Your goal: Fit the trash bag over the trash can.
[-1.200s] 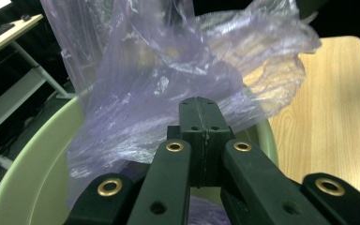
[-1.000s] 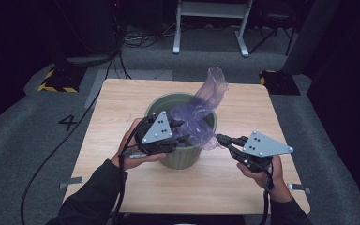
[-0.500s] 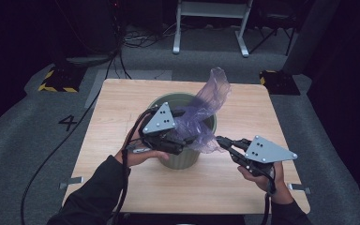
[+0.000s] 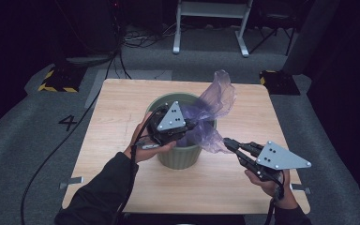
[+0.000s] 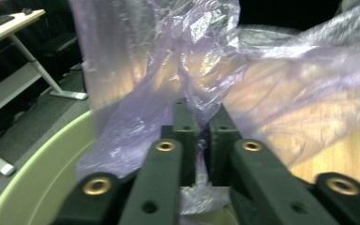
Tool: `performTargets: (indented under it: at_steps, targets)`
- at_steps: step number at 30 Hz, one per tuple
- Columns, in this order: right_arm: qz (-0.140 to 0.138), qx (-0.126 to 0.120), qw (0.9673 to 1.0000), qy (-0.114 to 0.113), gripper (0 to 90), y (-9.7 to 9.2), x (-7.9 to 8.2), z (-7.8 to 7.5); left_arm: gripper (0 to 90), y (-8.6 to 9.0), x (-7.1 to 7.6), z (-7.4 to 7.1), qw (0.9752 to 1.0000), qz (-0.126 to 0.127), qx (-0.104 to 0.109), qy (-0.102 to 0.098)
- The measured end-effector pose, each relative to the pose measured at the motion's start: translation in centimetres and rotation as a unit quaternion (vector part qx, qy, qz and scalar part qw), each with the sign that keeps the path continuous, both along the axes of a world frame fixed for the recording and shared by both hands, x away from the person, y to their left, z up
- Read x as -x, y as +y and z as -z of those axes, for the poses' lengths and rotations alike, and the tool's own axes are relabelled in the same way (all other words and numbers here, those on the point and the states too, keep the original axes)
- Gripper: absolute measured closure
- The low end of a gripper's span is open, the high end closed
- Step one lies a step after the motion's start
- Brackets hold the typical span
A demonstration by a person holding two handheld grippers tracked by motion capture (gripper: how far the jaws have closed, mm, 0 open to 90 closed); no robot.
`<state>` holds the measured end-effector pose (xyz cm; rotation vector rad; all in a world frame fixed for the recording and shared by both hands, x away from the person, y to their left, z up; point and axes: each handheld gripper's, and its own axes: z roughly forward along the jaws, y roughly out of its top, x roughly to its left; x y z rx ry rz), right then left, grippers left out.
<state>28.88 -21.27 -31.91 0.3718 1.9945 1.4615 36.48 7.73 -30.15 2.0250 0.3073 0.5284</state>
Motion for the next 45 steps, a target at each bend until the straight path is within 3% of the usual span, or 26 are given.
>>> performTargets:
  at_steps: [3, 11, 19, 25, 34, 38, 45]
  targets:
    - [0.013, -0.008, 0.9999, 0.006, 90.0, -0.6, 0.0, 0.1, 88.5, 0.8, 0.1, -0.1, 1.0000, -0.001, 0.006, 0.001]
    - [0.038, -0.046, 0.9974, 0.040, 89.9, -2.1, -0.1, 0.8, 88.6, 3.7, 2.2, -0.3, 0.9997, -0.004, 0.014, -0.017]
    - [0.035, -0.040, 0.9973, 0.050, 89.5, -1.8, 0.5, 1.5, 88.9, 6.5, 4.5, 0.9, 0.9995, 0.005, 0.028, -0.014]
    - [0.036, -0.029, 0.9974, 0.056, 87.5, -1.2, 0.6, 2.0, 88.7, 8.2, 6.2, 2.2, 0.9982, 0.001, 0.059, -0.009]
    - [0.039, -0.016, 0.9966, 0.071, 87.2, -0.4, 0.1, 3.3, 88.6, 8.8, 6.9, 5.1, 0.9986, -0.010, 0.050, -0.009]
    - [0.043, -0.009, 0.9960, 0.078, 81.1, -0.1, -0.4, 4.0, 88.6, 8.7, 6.4, 6.5, 0.9986, -0.017, 0.049, 0.008]
    - [0.040, -0.009, 0.9964, 0.074, 48.0, 0.3, -0.4, 4.3, 88.6, 8.4, 5.6, 7.9, 0.9985, -0.021, 0.046, 0.022]
